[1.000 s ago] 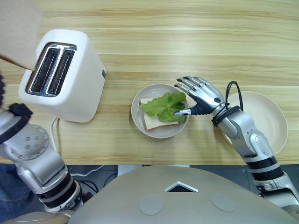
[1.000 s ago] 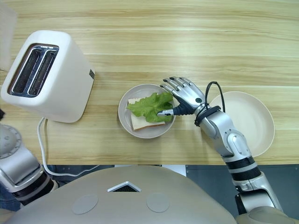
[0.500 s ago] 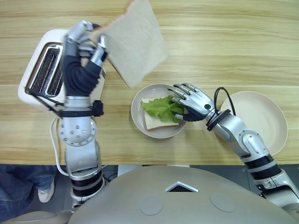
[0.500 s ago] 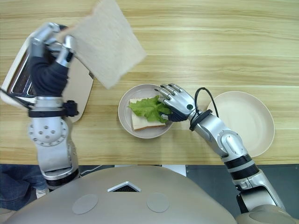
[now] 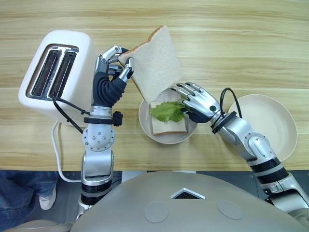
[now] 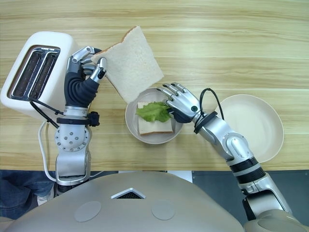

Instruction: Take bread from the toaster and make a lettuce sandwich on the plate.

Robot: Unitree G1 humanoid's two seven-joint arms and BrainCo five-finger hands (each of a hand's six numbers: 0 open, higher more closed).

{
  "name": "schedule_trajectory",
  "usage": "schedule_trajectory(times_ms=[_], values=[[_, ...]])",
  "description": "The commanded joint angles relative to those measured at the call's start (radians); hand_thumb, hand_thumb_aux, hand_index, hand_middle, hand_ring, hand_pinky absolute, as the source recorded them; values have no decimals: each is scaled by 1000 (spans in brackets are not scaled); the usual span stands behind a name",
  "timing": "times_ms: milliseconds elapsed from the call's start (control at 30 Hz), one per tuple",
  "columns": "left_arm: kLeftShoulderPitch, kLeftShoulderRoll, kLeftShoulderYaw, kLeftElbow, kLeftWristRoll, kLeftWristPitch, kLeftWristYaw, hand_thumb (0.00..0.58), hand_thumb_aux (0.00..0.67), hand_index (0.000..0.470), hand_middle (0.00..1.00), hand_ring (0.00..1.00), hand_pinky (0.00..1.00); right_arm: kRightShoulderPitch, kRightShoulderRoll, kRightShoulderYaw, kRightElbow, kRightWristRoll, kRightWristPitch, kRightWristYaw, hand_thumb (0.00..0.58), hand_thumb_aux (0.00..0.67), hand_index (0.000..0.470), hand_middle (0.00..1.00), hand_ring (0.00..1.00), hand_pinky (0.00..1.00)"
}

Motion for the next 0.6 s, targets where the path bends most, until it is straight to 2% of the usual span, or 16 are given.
schedule_trajectory(times_ms=[33, 300, 600], values=[[8, 2, -11, 21, 14, -8, 9, 580, 670, 470, 1000, 1000, 1000, 15, 22, -16, -80, 35, 17, 38, 580, 670, 470, 0, 0, 0], [11, 3, -22, 40, 25, -15, 11, 580, 670, 470, 1000, 1000, 1000, 14, 73, 4, -84, 44, 34, 67, 580, 670, 470, 0, 0, 0], [18, 3, -25, 50, 21, -11, 7, 580, 670, 470, 1000, 1000, 1000, 68, 29, 19, -105, 34, 10, 112, 580, 670, 470, 0, 0, 0]])
